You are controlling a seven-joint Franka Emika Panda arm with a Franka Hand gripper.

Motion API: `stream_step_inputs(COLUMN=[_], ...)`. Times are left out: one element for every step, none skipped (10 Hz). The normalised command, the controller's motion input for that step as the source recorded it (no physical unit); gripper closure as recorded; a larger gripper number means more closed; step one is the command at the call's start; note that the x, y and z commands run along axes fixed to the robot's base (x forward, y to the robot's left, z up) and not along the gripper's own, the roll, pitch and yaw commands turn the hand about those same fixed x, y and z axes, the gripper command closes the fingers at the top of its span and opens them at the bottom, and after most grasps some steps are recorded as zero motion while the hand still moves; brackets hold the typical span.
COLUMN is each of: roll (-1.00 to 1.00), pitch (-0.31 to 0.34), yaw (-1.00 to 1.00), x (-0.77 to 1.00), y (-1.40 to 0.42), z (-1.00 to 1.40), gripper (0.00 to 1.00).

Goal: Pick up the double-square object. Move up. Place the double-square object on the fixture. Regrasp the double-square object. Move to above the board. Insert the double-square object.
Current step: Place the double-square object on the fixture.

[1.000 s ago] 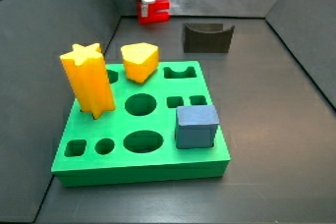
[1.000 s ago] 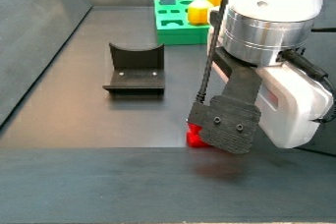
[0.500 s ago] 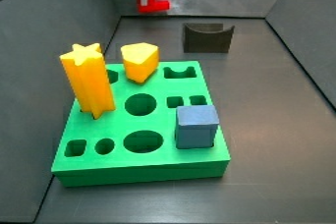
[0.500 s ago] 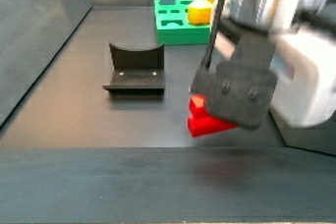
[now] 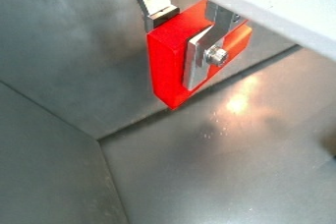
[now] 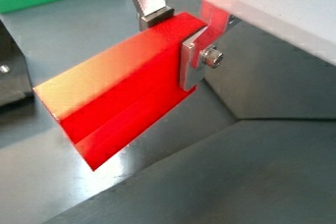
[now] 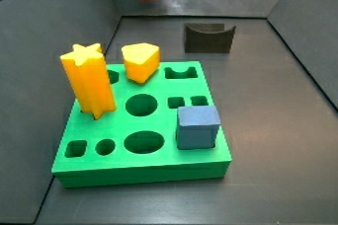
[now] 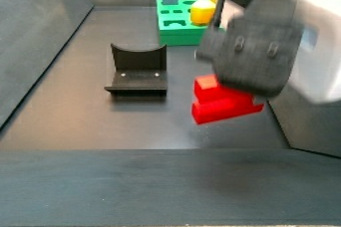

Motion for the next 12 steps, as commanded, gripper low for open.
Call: stream_step_inputs(roll=[-0.04, -0.06, -0.08, -0.09, -0.11, -0.12, -0.06, -0.06, -0.05, -0.06, -0.06, -0.07], pitch=[0.018, 0.018, 0.021, 0.024, 0.035, 0.042, -0.036, -0.032, -0.023, -0.020, -0.016, -0.012], yaw=[0.00, 0.00, 0.00, 0.00, 0.00, 0.00, 1.00, 1.00, 1.00, 1.00, 1.00, 1.00], x=[-0.02, -0.02, -0.01, 0.00, 0.00, 0.01, 1.00, 1.00, 1.00, 1.00, 1.00, 1.00], y=[-0.01, -0.01, -0.01, -0.01, 0.00, 0.00, -0.96, -0.95, -0.93, -0.89, -0.85, -0.78], z=[1.00, 0.89, 0.67, 0.56, 0.34, 0.17, 0.22, 0.21, 0.20, 0.19, 0.18, 0.17], gripper=[1.00, 1.00, 1.00, 1.00, 1.00, 1.00, 1.00, 1.00, 1.00, 1.00, 1.00, 1.00])
